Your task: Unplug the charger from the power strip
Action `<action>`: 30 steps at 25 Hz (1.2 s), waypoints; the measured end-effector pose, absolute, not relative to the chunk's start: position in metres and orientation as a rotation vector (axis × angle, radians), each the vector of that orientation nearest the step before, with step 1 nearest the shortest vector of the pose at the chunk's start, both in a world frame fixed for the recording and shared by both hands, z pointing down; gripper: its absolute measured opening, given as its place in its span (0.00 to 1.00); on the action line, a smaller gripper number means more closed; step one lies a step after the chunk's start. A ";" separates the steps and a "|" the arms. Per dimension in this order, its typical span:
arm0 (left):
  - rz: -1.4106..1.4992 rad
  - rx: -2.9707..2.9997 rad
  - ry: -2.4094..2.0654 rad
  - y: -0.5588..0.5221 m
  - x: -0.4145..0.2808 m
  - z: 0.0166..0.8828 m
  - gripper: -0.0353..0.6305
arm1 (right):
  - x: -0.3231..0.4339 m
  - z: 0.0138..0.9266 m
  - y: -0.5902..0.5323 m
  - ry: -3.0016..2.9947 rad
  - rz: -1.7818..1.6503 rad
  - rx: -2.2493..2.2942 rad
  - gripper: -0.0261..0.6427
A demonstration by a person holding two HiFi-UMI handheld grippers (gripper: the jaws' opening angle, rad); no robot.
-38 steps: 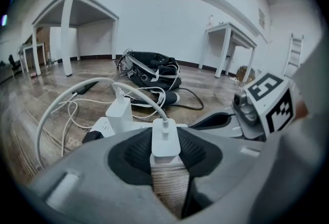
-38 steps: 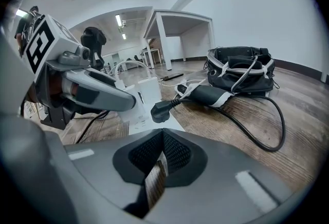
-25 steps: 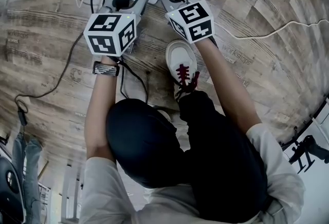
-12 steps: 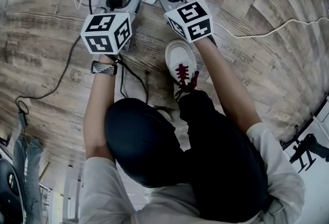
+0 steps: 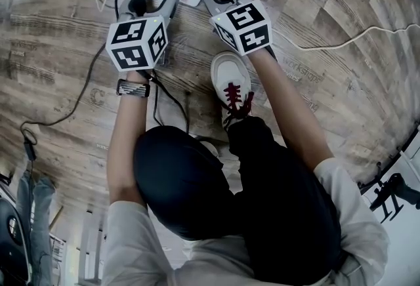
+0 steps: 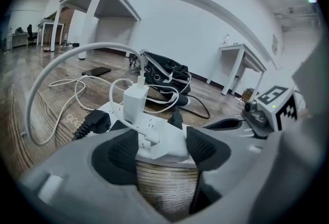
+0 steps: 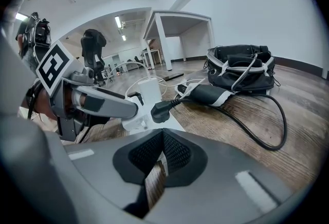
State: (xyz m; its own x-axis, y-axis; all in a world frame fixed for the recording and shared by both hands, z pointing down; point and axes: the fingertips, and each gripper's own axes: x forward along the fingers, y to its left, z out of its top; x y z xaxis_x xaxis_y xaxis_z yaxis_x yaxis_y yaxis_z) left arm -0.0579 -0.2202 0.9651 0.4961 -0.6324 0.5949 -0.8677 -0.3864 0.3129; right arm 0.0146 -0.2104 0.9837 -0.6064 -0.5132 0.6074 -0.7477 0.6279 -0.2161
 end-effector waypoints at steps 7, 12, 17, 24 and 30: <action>0.548 2.124 -1.231 -0.212 -0.061 0.967 0.52 | 0.015 0.984 -0.210 -2.354 0.620 0.996 0.04; 0.555 2.100 -1.214 -0.204 -0.064 0.968 0.57 | 0.015 0.984 -0.210 -2.346 0.620 0.996 0.04; 0.551 2.054 -1.190 -0.193 -0.067 0.973 0.60 | 0.020 0.979 -0.215 -2.340 0.690 1.074 0.04; 0.549 2.006 -1.140 -0.180 -0.062 0.985 0.60 | 0.021 0.947 -0.215 -2.415 0.629 1.171 0.04; 0.620 1.993 -1.103 -0.160 -0.061 0.991 0.60 | 0.029 0.929 -0.210 -2.438 0.615 1.203 0.04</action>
State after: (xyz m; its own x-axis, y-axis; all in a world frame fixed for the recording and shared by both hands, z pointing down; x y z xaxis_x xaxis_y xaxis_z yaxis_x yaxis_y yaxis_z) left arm -0.0612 -0.1596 0.9908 0.5089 -0.4899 0.7079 -0.8594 -0.3371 0.3845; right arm 0.0291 -0.2096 0.9290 -0.5769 -0.6551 0.4879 -0.8082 0.5445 -0.2246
